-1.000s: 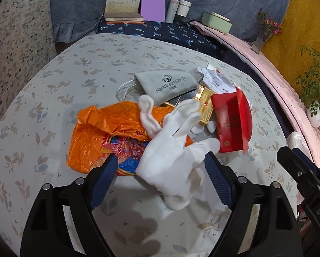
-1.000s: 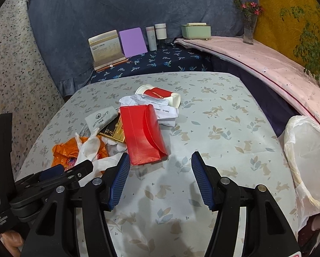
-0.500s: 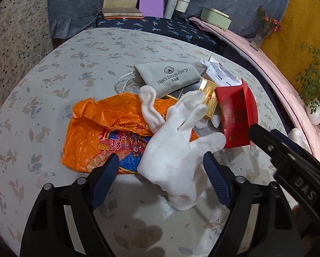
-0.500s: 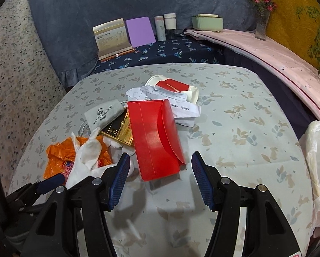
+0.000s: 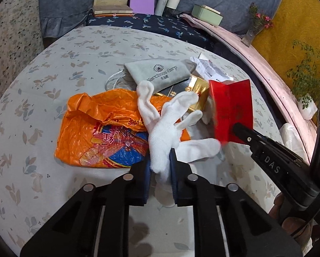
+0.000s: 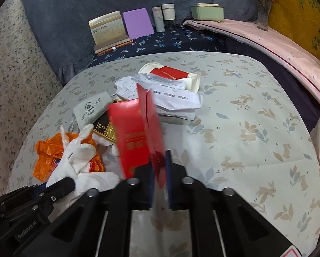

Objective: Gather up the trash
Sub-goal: 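Carry the glove and red box to the wastebasket and open both tools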

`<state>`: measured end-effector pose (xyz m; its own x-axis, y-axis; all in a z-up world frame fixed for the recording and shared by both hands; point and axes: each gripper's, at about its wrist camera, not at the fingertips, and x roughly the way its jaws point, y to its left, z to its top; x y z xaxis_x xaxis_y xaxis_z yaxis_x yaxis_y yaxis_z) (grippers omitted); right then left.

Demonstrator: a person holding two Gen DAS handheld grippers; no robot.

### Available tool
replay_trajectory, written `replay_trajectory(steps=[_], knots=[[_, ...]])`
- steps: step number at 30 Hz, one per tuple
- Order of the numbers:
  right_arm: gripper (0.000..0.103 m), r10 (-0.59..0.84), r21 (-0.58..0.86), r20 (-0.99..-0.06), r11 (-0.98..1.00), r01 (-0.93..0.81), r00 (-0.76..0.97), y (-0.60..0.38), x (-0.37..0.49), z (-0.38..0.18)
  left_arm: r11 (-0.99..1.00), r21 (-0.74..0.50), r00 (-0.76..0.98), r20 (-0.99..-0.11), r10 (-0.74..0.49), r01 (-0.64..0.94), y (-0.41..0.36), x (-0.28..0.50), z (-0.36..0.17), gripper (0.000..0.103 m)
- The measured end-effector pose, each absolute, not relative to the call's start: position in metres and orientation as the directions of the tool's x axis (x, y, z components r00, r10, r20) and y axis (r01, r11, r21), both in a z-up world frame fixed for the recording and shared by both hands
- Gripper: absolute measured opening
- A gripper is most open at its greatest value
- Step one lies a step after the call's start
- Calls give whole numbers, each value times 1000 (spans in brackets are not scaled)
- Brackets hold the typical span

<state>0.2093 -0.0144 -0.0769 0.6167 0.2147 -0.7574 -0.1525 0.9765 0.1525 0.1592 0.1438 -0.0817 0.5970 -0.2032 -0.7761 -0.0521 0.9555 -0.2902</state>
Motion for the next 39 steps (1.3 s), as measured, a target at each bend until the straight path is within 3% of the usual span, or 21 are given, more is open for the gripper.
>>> replay_trajectory(steps=[13,24,39], knots=[[1,206,184,-658,977,-111,724,-60,170,-21,950,-309,657,-705,-265,51,109,135,-30,13],[1,95,195,-598,980,30,796,-147,136,12,929,-299,646,-669,-367,218,32,138,3,13],[1,-96,197,-604,944,265,791,-277,94,3,848,-299,563,-644,-518,438,-107,141,16,13]])
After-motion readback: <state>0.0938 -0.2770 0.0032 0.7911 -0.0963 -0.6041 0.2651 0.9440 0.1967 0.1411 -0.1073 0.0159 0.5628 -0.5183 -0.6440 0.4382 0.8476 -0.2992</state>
